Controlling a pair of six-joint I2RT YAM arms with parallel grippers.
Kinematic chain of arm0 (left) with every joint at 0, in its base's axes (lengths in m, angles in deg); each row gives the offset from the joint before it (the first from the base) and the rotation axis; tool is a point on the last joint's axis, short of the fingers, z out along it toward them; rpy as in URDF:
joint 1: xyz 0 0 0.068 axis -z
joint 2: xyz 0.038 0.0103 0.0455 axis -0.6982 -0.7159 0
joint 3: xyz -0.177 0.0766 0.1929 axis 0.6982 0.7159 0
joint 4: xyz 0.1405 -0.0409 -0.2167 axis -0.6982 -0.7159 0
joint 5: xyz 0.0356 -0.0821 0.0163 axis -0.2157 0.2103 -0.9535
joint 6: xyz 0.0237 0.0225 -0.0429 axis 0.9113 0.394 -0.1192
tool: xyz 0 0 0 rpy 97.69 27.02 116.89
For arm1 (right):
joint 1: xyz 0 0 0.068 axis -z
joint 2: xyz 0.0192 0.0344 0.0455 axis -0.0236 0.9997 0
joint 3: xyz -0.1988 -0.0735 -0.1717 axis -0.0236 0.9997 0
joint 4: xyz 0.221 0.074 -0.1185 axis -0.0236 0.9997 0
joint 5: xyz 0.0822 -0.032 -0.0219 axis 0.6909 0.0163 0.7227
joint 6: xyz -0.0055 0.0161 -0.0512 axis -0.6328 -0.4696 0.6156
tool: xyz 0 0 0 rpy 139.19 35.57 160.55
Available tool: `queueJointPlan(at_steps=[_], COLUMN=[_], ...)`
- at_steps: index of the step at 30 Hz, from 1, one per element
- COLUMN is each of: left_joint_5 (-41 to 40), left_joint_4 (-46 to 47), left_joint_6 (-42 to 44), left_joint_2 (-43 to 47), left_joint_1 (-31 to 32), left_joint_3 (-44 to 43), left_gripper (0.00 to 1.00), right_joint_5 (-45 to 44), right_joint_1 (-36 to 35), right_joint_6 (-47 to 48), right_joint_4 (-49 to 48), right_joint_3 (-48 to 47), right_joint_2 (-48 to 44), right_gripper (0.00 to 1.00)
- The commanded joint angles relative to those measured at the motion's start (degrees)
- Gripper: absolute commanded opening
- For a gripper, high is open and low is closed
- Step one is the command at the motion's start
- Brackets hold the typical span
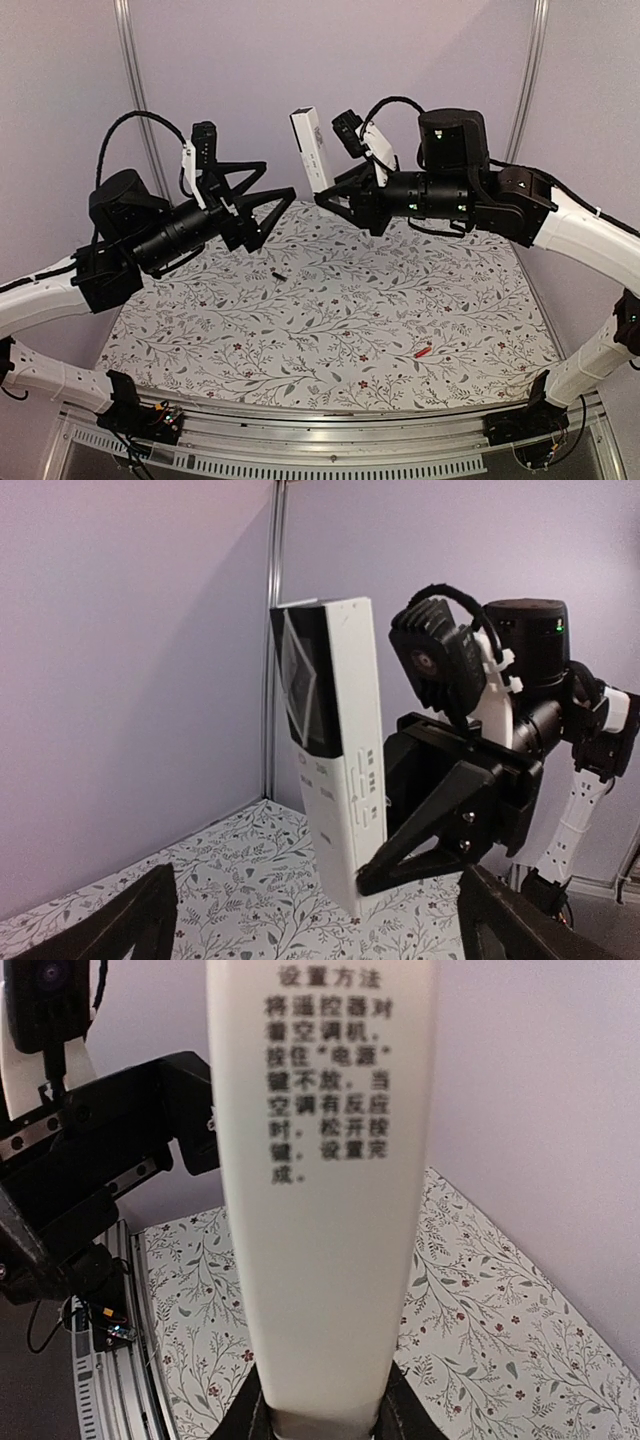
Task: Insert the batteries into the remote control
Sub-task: Pass from the right arm to the left
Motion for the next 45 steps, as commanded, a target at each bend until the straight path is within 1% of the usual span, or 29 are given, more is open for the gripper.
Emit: queueJointPlan(at_steps=[1,4,8,10,13,15,18,20,26,28,30,32,35,37,38,40,41,43,44,45], left_joint_5=[18.09,23.28,25.08,26.01,28.08,28.21,28.13,28.08,29.16,29.34,29.38,29.65,30.34,30.33,30.12,29.7,29.67,29.18,28.82,28.34], left_joint_4=[2.24,1.43,1.81,2.33,2.9,2.76,3.75,4.32,4.78,4.58,4.48,4.94,5.65,5.57,5.56,5.25,4.84,4.32,4.38,4.72], left_joint_6=[-0.63,1.54,2.07,1.87,0.81,0.35,-0.25,-0.58,-1.09,-1.1,-1.18,-1.6,-2.35,-2.4,-2.43,-2.31,-2.17,-1.93,-2.03,-2.32], left_joint_2=[1.4,0.23,-1.2,-2.04,-3.68,-4.45,-4.39,-4.29,-5.09,-5.2,-5.21,-5.21,-5.76,-6.11,-6.17,-6.2,-6.06,-5.5,-5.09,-4.64], left_joint_1=[-4.5,-4.87,-4.87,-4.85,-4.76,-4.75,-4.74,-4.76,-4.62,-4.55,-4.58,-4.54,-4.3,-4.29,-4.19,-4.22,-4.23,-4.22,-4.23,-4.19], left_joint_3=[2.32,1.1,0.75,0.71,0.22,-0.16,0.11,0.15,-0.21,-0.3,-0.3,-0.3,-0.49,-0.73,-0.74,-0.61,-0.57,-0.13,0.25,0.68], left_gripper=[0.96,0.96,0.92,0.88,0.82,0.75,0.61,0.58,0.57,0.51,0.43,0.43,0.53,0.53,0.52,0.44,0.38,0.19,0.08,0.0], right_joint_5=[11.68,12.02,16.22,18.42,19.38,20.08,21.64,21.79,23.13,23.22,23.33,23.26,23.07,23.08,23.07,23.16,23.16,23.22,23.23,23.17], right_joint_1=[-0.24,-0.28,-0.24,-0.24,-0.31,-0.29,-0.34,-0.32,-0.29,-0.29,-0.27,-0.31,-0.31,-0.31,-0.26,-0.24,-0.26,-0.26,-0.26,-0.32], right_joint_6=[3.86,6.3,8.67,9.8,11.07,11.72,12.47,12.67,13.3,13.34,13.4,13.31,13.27,13.29,13.27,13.3,13.26,13.22,13.15,13.13], right_joint_4=[3.9,6.77,7.8,7.72,7.82,7.94,7.84,7.81,8.52,8.64,8.63,8.84,9.62,9.78,9.78,9.72,9.66,9.58,9.6,9.61], right_joint_3=[-1.26,-1.75,-1.61,-1.6,-1.84,-2.04,-2.06,-2.09,-2.59,-2.91,-3.0,-3.09,-3.89,-4.43,-4.62,-4.85,-4.86,-4.86,-4.84,-4.78], right_joint_2=[-1.3,-1.13,-1.38,-1.39,-0.93,-0.72,-0.69,-0.64,0.09,0.25,0.28,0.43,1.34,1.95,2.06,2.21,2.21,2.28,2.34,2.42], right_gripper=[0.0,0.0,0.0,0.0,0.0,0.0,0.0,0.0,0.0,0.0,0.0,0.0,0.0,0.0,0.0,0.0,0.0,0.0,0.0,0.0])
